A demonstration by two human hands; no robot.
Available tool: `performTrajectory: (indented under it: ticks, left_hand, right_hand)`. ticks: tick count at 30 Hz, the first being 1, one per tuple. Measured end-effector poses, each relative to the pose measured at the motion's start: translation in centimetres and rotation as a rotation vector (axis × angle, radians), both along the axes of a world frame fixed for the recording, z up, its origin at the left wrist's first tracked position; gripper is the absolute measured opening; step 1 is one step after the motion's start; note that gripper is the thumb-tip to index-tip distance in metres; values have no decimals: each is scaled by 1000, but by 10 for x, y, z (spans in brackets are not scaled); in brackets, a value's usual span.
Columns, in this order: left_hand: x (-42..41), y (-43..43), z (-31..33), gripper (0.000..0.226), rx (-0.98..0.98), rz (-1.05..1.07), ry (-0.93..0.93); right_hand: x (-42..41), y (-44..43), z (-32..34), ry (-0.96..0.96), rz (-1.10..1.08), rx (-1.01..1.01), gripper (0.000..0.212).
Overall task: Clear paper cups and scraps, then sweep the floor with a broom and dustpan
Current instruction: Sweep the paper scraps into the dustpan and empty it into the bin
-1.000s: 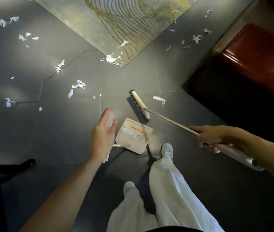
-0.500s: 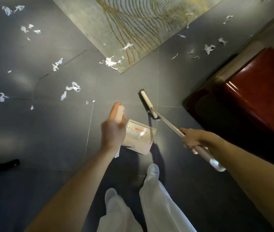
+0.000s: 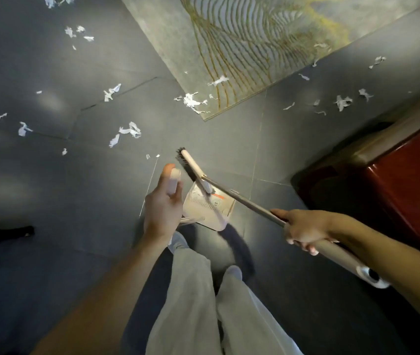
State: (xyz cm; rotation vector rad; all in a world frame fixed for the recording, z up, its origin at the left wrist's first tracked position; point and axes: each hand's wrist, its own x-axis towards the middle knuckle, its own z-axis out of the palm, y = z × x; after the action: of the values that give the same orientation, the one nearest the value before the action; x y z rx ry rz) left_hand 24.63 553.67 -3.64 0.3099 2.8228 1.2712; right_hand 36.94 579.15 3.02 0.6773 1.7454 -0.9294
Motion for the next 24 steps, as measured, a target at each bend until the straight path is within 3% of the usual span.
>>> performTrajectory:
  ticks: [5, 8, 15, 24]
  left_hand:
    - [-51, -40, -1, 30, 186, 134, -25]
    - [-89, -62, -2, 31, 139, 174, -14]
    - [-157, -81, -2, 27, -52, 400, -88]
    - [-249, -60, 10, 35, -115, 643, -107]
  right_hand:
    - [-90, -18, 3, 9, -39, -22, 72]
    - [-147, -32, -1, 15, -17, -32, 67]
    - [-267, -60, -12, 89, 130, 41, 78]
    - [-467, -54, -29, 172, 607, 166, 75]
